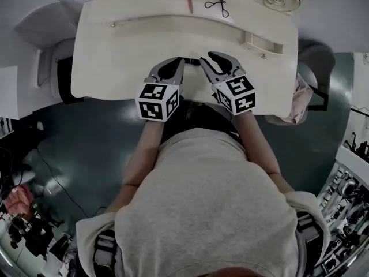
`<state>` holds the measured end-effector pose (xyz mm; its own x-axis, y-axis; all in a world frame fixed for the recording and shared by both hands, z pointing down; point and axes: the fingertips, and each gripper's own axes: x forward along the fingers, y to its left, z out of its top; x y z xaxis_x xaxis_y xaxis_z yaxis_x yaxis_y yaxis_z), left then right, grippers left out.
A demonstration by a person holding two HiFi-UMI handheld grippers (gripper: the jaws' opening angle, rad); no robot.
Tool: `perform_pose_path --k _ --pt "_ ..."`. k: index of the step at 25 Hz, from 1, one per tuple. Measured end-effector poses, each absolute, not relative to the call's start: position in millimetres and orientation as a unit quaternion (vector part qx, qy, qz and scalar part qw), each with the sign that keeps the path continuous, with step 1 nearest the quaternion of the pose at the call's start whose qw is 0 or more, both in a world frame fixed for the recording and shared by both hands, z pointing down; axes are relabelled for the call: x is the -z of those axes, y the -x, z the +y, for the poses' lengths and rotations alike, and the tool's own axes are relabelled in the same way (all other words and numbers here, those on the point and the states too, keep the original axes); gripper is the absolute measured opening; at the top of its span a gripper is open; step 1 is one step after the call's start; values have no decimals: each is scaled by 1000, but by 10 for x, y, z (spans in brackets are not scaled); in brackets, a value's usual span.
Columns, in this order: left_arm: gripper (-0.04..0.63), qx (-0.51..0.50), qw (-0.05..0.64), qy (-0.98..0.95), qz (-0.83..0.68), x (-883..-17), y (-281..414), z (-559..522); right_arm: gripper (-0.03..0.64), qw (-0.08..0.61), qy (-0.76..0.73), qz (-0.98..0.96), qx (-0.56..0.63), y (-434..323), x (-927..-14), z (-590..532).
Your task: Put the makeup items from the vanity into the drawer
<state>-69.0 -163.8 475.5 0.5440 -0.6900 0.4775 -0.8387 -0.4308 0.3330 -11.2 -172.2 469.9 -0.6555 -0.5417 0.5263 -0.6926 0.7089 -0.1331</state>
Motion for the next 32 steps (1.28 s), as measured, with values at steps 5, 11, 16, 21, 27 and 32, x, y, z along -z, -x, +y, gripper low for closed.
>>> perform_pose_path --k 5,11,16,21,27,32 --pt "9 -147 290 -820 -471 -4954 707 -1591 129 274 -295 -901 -163 219 -4992 -1668" --pt "9 -155 307 -801 -489 -5130 697 -1491 164 339 -234 -899 -146 306 -5342 -1563" --pt "9 -160 310 -794 -498 -5191 716 -1462 163 371 -216 -895 -119 332 -5499 -1611" --pt "9 -165 314 -788 -503 -5239 722 -1427 161 405 -182 -894 -63 364 -5594 -1628" --pt "9 -177 318 -790 -494 -5247 698 -1378 98 415 -184 -889 -63 374 -5629 -1563" --pt "9 -181 312 -801 -478 -5219 693 -1420 95 412 -200 -886 -68 377 -5631 -1555"
